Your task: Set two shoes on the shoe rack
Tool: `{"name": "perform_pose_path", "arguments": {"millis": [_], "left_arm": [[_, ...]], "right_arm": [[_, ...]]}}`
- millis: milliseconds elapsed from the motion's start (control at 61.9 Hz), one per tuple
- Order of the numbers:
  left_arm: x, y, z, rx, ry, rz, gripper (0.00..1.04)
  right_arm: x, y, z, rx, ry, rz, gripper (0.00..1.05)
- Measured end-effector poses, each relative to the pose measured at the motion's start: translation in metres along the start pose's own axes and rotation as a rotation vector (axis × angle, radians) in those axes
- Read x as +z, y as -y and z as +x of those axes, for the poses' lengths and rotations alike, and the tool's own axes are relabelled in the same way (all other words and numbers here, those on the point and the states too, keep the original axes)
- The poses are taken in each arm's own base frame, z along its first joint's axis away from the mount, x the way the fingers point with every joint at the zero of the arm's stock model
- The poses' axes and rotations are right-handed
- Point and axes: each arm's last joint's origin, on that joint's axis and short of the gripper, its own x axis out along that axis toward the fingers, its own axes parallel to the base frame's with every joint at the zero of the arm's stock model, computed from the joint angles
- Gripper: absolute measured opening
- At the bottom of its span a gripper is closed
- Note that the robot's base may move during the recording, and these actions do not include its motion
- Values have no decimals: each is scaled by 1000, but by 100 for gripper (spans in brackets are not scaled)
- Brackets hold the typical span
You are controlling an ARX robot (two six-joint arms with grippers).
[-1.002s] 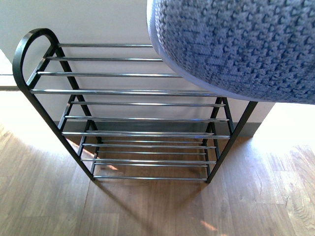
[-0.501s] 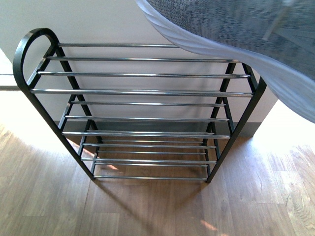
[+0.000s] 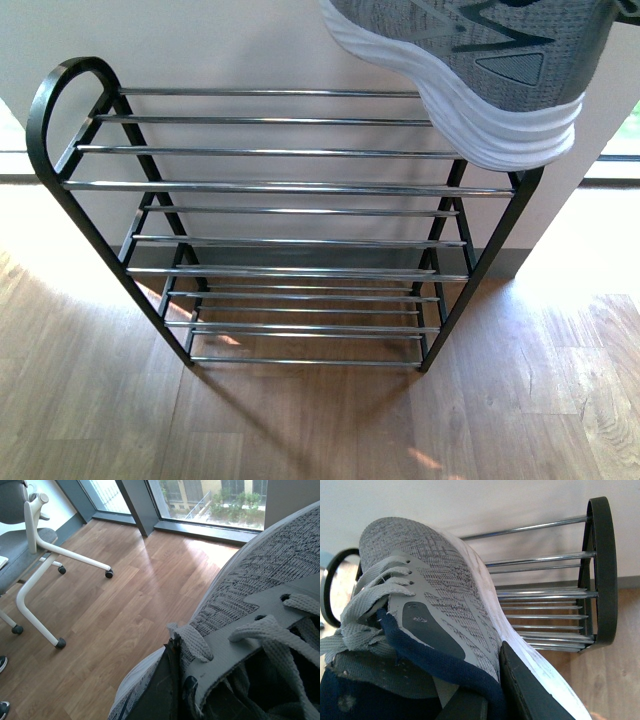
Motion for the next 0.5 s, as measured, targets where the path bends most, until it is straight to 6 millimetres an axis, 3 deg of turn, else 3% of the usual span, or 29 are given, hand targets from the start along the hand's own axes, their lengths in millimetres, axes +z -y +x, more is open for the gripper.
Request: {"name": "perform_pose_path", "arguments": {"millis": [226, 501], "left_arm": [[0, 0, 0, 0, 0, 0, 2], [0, 0, 0, 0, 0, 0, 2]], "right_arm": [[-1, -1, 24, -84, -10, 198, 4], [-12, -7, 43, -153, -10, 302, 4]]}}
